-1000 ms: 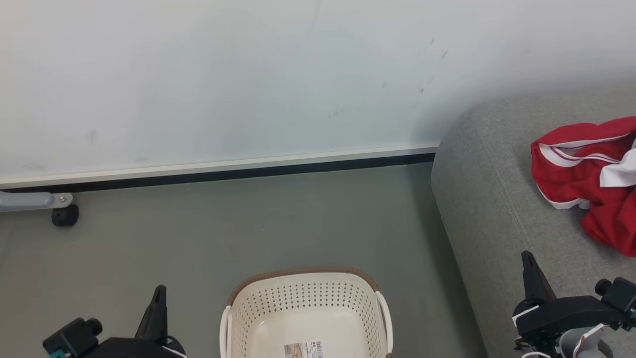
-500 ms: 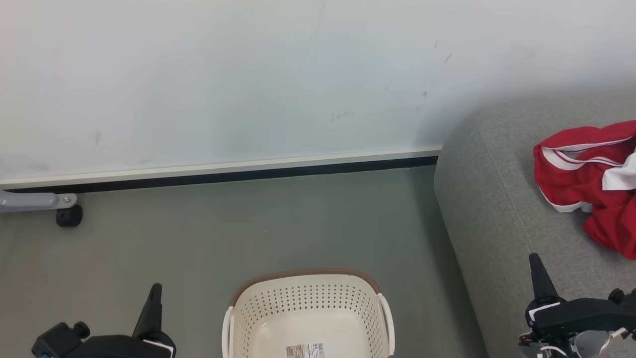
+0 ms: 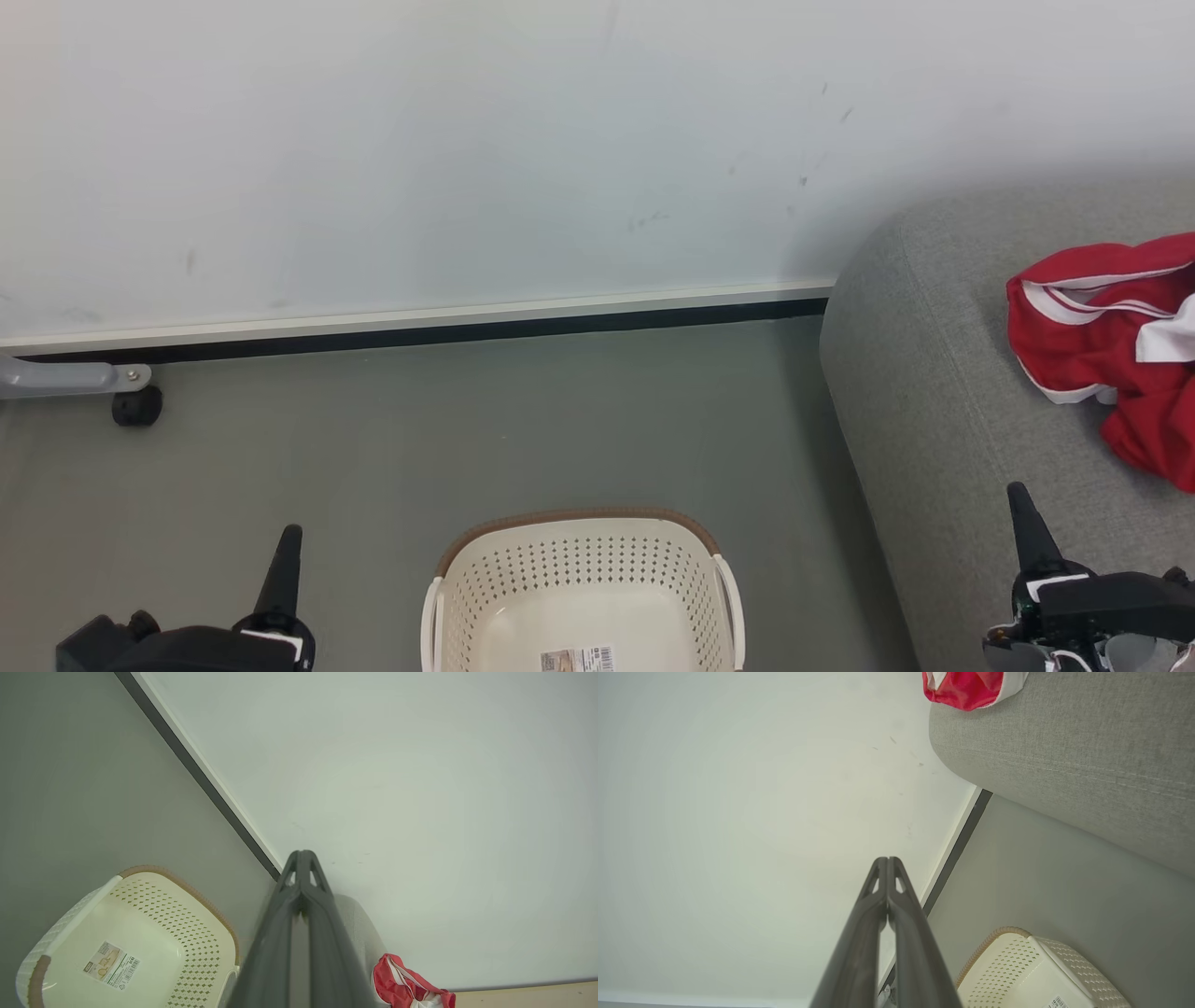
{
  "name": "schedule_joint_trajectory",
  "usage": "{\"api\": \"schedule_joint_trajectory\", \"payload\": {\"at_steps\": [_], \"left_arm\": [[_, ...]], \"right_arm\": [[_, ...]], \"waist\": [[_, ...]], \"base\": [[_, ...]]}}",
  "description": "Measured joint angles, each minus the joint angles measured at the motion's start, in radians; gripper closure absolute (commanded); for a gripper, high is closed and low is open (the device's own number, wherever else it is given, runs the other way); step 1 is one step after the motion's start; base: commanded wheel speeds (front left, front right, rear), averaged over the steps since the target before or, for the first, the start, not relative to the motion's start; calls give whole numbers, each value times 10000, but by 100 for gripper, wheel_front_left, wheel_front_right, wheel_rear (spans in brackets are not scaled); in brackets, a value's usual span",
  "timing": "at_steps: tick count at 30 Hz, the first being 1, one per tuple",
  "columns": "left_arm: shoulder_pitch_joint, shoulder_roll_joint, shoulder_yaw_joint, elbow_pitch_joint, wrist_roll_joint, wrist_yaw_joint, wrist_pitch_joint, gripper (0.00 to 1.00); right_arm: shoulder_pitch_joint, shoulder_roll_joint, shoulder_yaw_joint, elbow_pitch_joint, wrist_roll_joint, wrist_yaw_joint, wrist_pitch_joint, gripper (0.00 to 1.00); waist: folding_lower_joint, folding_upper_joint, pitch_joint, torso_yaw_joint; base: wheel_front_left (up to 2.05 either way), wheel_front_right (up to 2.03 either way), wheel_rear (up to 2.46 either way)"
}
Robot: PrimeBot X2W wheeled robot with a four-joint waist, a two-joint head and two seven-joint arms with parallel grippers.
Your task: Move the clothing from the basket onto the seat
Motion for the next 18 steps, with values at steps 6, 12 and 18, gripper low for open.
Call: {"api": "schedule_joint_trajectory", "payload": {"at_steps": [6,12,18], "left_arm": [[-147,-75,146,81,-828,-159,128,100],[-176,-117,320,224,-1607,-339,272,100],[-297,-182,523,336,-2445,-512,443,100]], "right_arm": [[101,130,-290,27,738,151,178,100],[102,247,-566,40,1513,326,353,100],[110,401,-894,58,2382,500,535,100]], "waist": [[0,0,-27,30],[0,0,-54,60],[0,0,-85,95]], "base": [[0,0,0],[0,0,0],[0,0,0]]}}
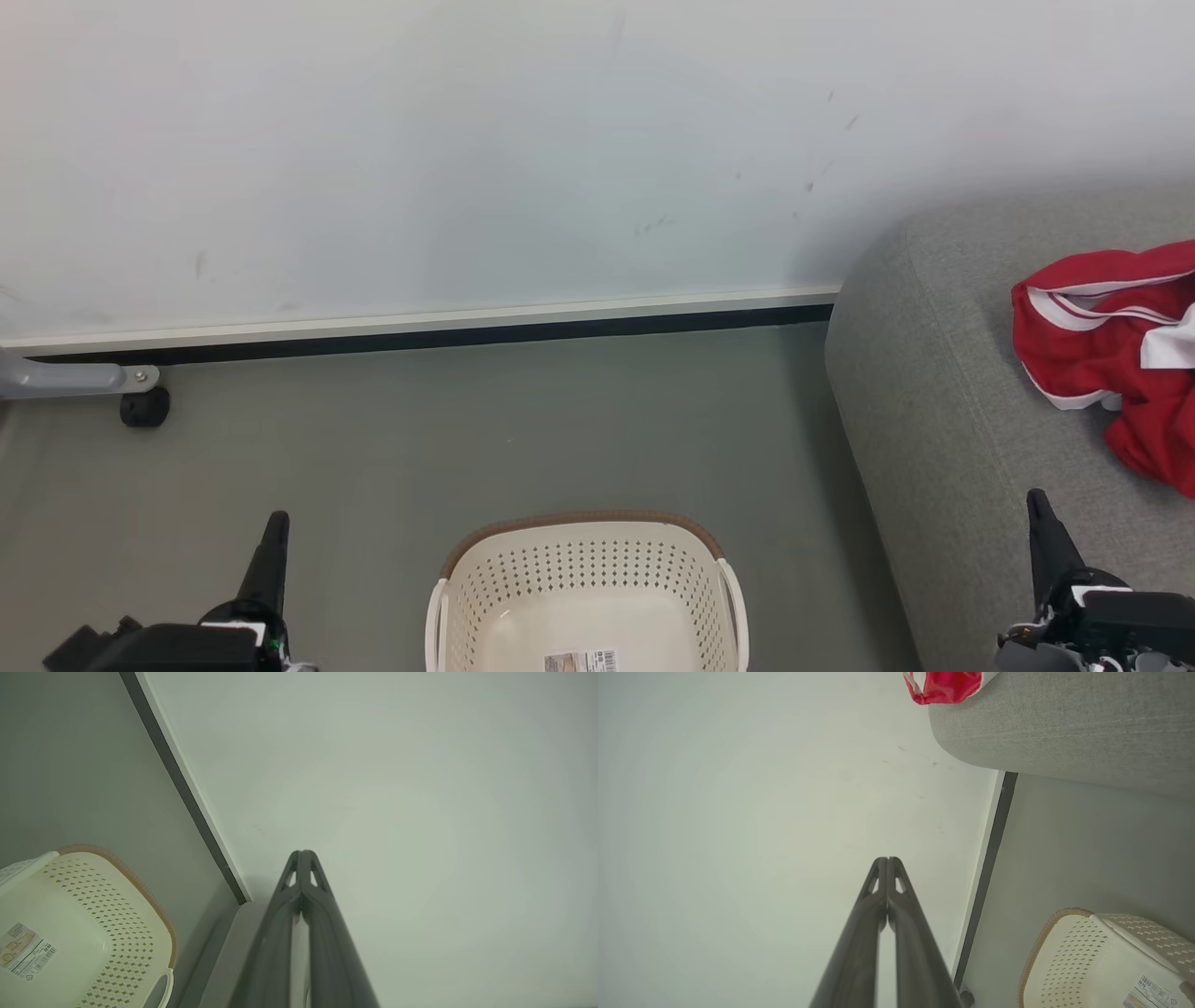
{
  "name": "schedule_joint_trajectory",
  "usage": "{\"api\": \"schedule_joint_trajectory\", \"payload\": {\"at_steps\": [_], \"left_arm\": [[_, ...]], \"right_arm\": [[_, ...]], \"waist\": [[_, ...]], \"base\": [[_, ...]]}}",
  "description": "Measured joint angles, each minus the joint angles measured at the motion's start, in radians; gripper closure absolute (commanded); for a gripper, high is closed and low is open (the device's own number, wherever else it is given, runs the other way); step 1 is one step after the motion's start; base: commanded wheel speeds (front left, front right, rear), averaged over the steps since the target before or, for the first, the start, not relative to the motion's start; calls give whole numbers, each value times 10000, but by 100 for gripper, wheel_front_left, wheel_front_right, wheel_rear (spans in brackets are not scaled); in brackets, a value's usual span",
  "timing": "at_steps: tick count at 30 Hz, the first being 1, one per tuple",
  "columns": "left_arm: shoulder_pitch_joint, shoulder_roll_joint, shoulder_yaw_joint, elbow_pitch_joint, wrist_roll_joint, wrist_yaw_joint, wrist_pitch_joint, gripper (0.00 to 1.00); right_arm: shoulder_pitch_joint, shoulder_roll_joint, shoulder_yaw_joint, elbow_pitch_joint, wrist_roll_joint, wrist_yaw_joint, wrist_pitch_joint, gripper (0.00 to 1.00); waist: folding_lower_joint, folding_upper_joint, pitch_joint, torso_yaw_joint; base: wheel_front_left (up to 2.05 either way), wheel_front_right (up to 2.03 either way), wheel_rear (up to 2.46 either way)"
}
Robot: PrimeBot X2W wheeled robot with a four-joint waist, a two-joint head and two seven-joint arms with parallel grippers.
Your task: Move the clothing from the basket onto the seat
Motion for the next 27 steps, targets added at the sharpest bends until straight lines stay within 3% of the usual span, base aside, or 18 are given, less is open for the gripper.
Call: {"api": "schedule_joint_trajectory", "payload": {"at_steps": [7,27], "left_arm": [[-72,-88,134,79,-771,-159,121,100],[-76,-92,136,86,-802,-159,121,100]], "right_arm": [[22,125,-251,15,652,132,163,100],[25,130,-259,17,662,144,163,100]], "waist": [[0,0,-23,25],[0,0,-23,26]], "base": [[0,0,0],[0,0,0]]}}
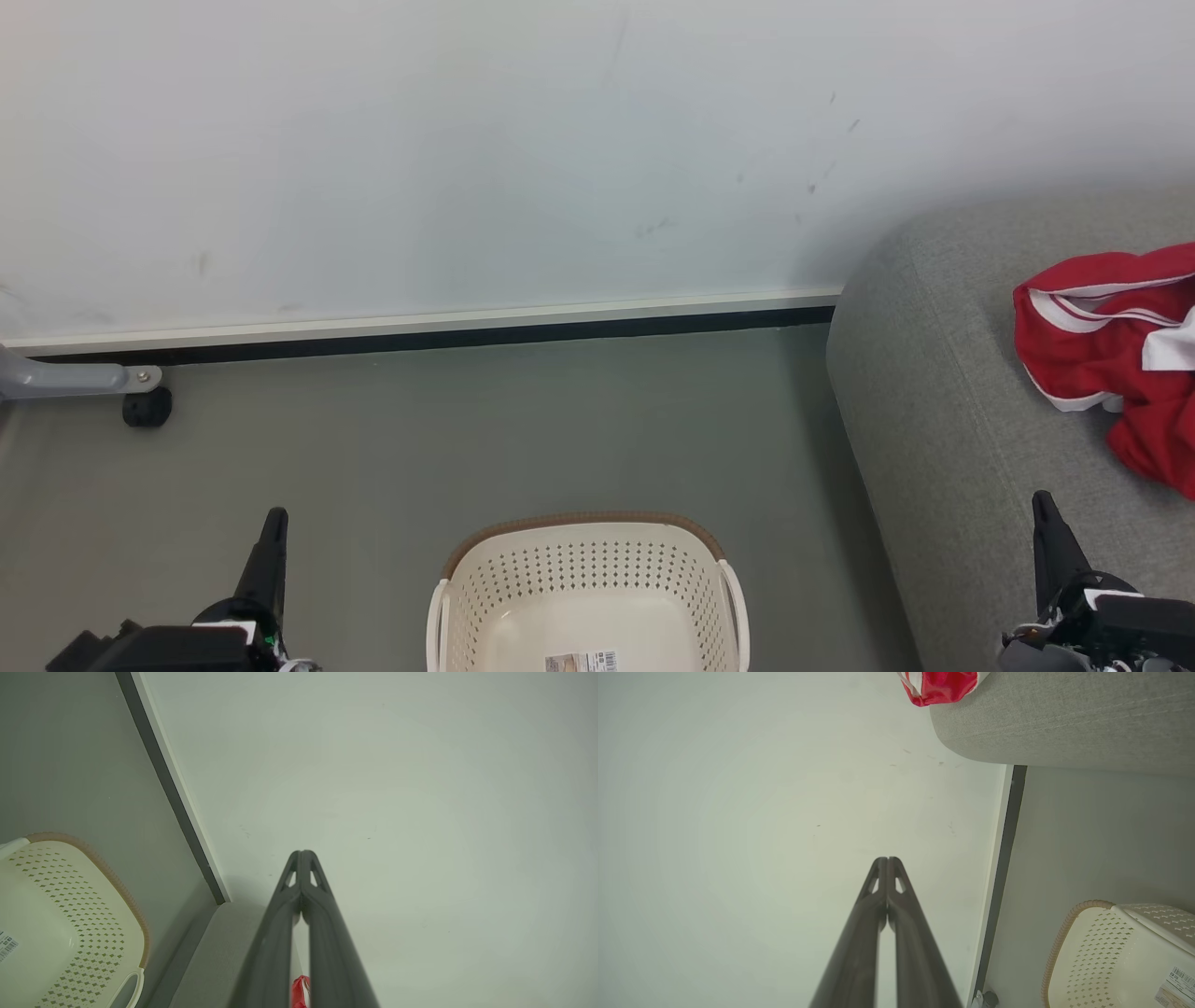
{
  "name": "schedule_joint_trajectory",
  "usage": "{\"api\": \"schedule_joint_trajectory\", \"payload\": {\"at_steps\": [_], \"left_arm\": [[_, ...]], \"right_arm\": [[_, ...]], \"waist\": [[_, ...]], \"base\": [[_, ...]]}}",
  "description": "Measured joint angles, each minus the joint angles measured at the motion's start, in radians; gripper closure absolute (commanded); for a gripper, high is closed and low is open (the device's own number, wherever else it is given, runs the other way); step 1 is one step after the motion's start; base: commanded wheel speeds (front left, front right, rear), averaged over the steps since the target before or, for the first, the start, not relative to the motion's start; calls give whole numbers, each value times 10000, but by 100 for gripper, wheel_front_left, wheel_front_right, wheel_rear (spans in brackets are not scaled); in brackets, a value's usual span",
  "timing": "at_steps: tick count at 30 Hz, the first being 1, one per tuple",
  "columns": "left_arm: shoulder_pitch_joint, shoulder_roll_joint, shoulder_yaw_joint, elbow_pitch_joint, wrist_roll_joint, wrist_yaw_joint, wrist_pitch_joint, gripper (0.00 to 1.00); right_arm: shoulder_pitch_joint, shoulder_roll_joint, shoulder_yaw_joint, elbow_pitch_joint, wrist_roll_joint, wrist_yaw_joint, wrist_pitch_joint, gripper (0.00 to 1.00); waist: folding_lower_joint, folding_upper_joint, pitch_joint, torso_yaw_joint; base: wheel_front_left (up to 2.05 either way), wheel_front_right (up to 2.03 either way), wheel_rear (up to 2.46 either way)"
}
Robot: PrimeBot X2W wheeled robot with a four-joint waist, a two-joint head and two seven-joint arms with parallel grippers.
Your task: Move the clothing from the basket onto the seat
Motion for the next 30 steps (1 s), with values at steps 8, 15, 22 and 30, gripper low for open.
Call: {"api": "schedule_joint_trajectory", "payload": {"at_steps": [8,15,22,30], "left_arm": [[-1,0,0,2,0,0,0,100],[-1,0,0,4,-2,0,0,100],[-2,0,-2,6,-12,0,0,100],[-2,0,-2,6,-12,0,0,100]], "right_arm": [[1,0,2,0,0,0,0,100],[2,0,2,0,0,0,0,100],[2,0,2,0,0,0,0,100],[2,0,2,-2,0,0,0,100]], "waist": [[0,0,0,0],[0,0,0,0],[0,0,0,0],[0,0,0,0]], "base": [[0,0,0],[0,0,0],[0,0,0],[0,0,0]]}}
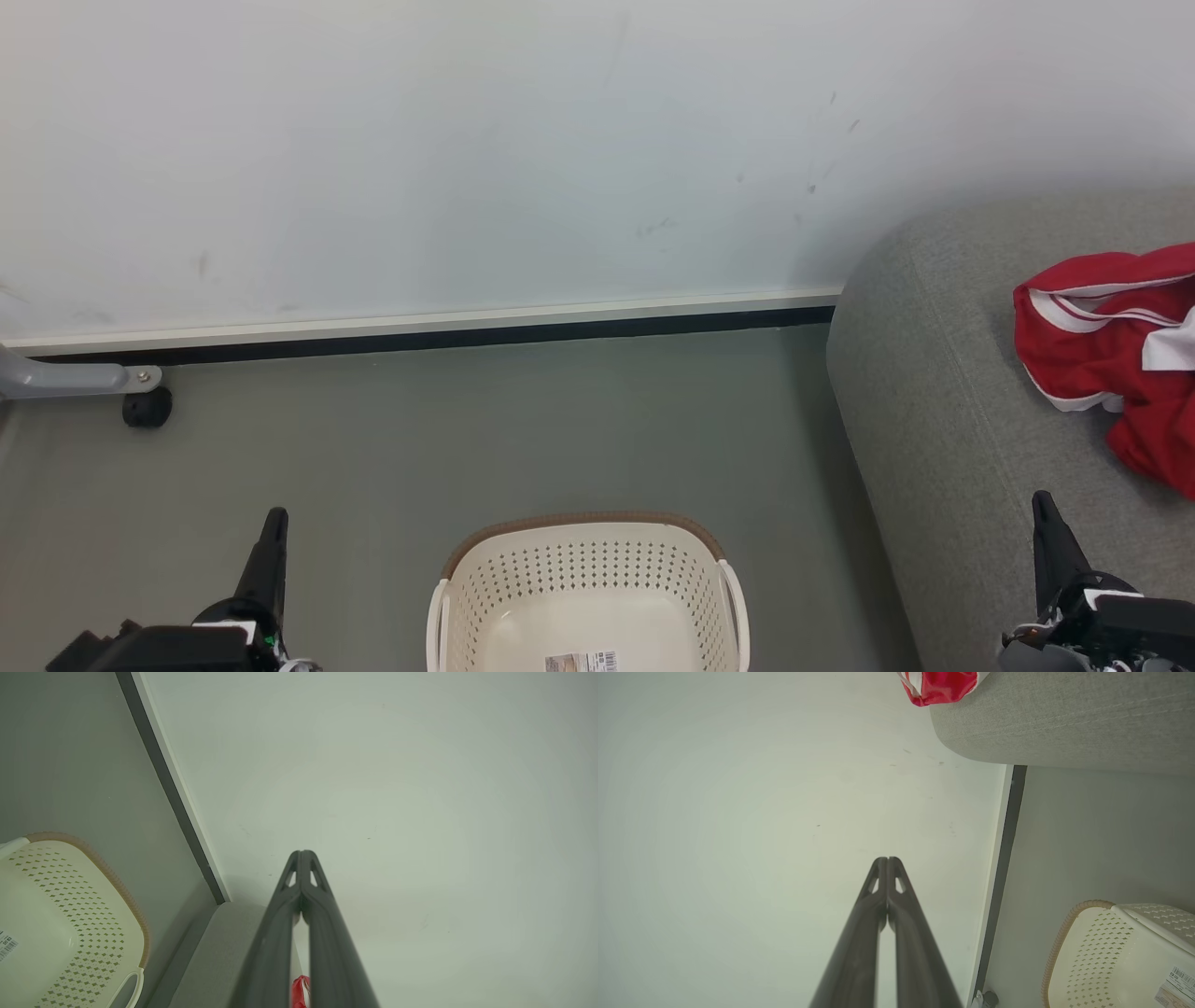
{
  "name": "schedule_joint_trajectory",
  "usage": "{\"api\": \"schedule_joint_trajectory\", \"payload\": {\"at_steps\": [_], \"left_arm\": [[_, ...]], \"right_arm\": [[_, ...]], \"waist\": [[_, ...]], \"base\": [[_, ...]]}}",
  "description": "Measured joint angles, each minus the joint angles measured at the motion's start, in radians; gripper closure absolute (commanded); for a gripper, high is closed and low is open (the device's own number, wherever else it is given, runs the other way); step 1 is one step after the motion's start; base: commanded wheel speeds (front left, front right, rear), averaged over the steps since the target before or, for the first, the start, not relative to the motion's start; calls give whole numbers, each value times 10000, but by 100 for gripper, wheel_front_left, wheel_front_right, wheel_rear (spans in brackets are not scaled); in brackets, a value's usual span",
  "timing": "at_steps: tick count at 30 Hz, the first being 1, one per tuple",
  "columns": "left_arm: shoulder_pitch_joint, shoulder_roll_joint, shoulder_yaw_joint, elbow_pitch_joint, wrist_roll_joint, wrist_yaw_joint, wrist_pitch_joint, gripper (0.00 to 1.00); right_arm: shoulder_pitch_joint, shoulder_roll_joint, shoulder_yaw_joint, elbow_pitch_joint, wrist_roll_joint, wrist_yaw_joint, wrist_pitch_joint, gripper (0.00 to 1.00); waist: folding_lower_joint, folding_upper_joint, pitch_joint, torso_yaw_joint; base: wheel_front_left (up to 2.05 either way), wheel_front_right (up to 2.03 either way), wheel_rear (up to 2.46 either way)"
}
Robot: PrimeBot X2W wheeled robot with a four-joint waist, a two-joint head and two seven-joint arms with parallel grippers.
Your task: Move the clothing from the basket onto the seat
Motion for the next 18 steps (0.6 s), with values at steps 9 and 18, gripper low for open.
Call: {"api": "schedule_joint_trajectory", "payload": {"at_steps": [9,18], "left_arm": [[0,0,0,4,-2,0,0,100],[-1,0,0,4,-2,0,0,100]], "right_arm": [[2,2,2,0,0,0,0,100],[3,2,2,0,0,0,0,100]], "waist": [[0,0,0,0],[0,0,0,0]], "base": [[0,0,0],[0,0,0]]}}
